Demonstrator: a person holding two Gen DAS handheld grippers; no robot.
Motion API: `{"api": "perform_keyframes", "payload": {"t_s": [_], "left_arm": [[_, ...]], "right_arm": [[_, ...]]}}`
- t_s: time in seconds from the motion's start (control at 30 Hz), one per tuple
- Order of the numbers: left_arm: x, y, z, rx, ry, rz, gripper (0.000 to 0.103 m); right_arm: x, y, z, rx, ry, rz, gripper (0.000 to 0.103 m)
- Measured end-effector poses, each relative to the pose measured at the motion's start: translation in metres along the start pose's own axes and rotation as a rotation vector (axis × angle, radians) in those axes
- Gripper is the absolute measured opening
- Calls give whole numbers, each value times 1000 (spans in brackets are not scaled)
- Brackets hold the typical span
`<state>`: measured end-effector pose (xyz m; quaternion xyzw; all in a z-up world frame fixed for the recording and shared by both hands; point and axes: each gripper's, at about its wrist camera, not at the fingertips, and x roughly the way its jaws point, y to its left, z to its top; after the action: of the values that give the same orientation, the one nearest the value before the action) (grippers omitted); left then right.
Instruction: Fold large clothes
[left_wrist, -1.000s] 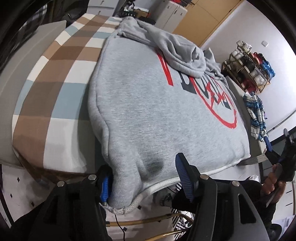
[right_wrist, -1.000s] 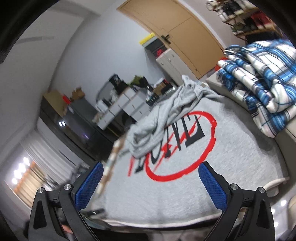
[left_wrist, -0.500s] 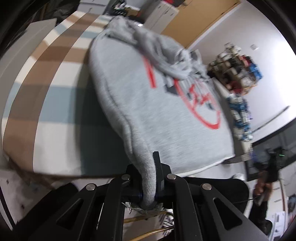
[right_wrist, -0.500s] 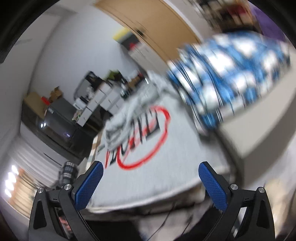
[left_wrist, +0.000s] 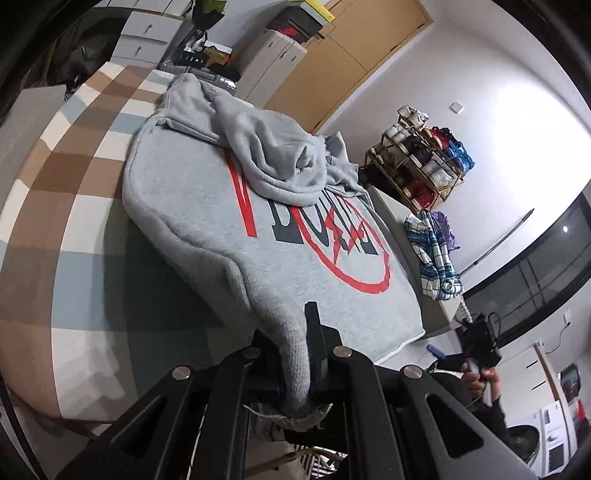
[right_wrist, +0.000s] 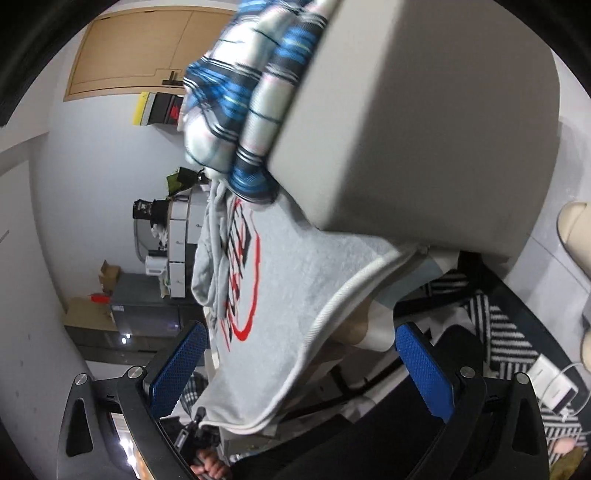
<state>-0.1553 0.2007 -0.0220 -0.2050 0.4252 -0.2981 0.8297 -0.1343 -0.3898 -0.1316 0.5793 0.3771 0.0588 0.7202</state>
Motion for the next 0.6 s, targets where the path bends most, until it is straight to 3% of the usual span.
{"api": "perform_keyframes", "payload": {"t_s": [0.17, 0.27, 0.47, 0.6], "left_arm": [[5, 11, 2, -82, 28, -37, 3], [6, 6, 1, -73, 26, -28, 3], [12, 3, -1, -62, 46, -11, 3], [19, 2, -2, -46, 74, 13, 3]], "right_arm": [[18, -17, 1, -34, -45, 30, 103], [29, -24, 4, -40, -54, 7, 103], [37, -44, 10, 51, -156, 8, 103], [34, -40, 12, 37, -216, 12, 103]]}}
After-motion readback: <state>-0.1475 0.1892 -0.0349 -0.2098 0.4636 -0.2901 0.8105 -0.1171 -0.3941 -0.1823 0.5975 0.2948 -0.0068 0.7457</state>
